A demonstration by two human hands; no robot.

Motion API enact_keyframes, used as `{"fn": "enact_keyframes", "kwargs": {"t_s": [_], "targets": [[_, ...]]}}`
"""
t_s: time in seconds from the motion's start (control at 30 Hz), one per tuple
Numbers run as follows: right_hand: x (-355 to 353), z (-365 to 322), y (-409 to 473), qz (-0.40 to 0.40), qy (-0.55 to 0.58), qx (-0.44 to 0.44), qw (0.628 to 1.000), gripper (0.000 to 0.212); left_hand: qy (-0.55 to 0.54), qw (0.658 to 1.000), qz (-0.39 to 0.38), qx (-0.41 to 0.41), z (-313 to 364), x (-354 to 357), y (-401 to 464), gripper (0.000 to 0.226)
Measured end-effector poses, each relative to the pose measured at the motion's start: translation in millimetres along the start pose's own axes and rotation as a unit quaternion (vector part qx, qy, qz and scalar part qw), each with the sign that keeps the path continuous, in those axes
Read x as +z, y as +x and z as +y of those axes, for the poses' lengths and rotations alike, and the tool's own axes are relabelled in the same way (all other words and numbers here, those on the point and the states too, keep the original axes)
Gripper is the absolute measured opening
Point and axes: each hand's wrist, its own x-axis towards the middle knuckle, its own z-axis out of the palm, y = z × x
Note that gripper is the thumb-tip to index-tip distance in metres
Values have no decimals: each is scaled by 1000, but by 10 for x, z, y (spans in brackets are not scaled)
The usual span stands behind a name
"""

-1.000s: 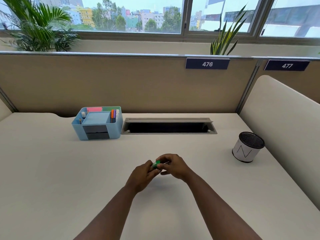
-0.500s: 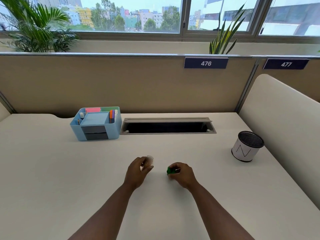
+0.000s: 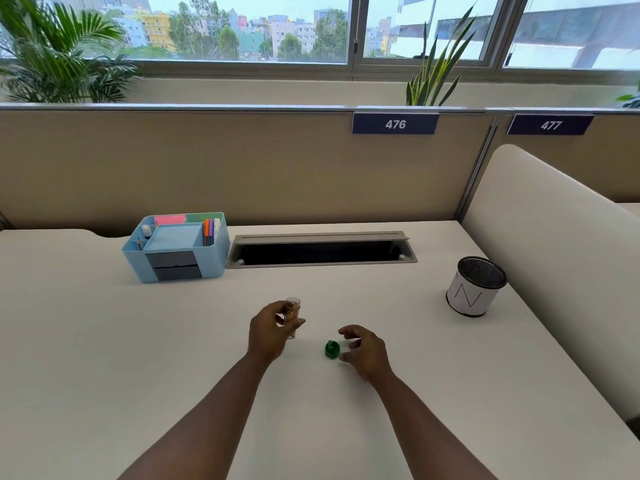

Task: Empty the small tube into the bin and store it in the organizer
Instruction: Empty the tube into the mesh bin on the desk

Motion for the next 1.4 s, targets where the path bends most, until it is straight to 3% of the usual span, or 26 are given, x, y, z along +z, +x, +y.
{"fn": "enact_keyframes", "kwargs": {"t_s": [0.13,0.23,0.43,0.7,0.87,0.97,1.07,1.23,1.4], "targets": [[-186,-55,-34,31,105,13,994,26,-44,999,-11,-2,239,172,12,34],[-366,-115,-60,-1,215,43,976,21,-72,996,-47,7,462,359,8,35],[-699,-144,-133,-68,405,69,909,19,-142,983,-115,4,835,760,-11,38],[-1161,51,-133,24,489,29,871,20,-164,965,-205,2,1145,1321,-56,39],[-1520,156,-49,141,518,7,844,22,-55,961,-262,66,1261,1634,-23,57],[-1728,182,30,214,501,-9,839,26,75,950,-276,128,1288,1794,-8,64],[-1896,231,131,303,471,2,828,24,218,908,-301,192,1329,1900,3,71],[-2078,394,332,437,360,40,823,20,339,843,-317,271,1472,2054,83,75],[-2151,440,428,470,244,44,847,18,388,805,-329,307,1596,2258,114,75]]}}
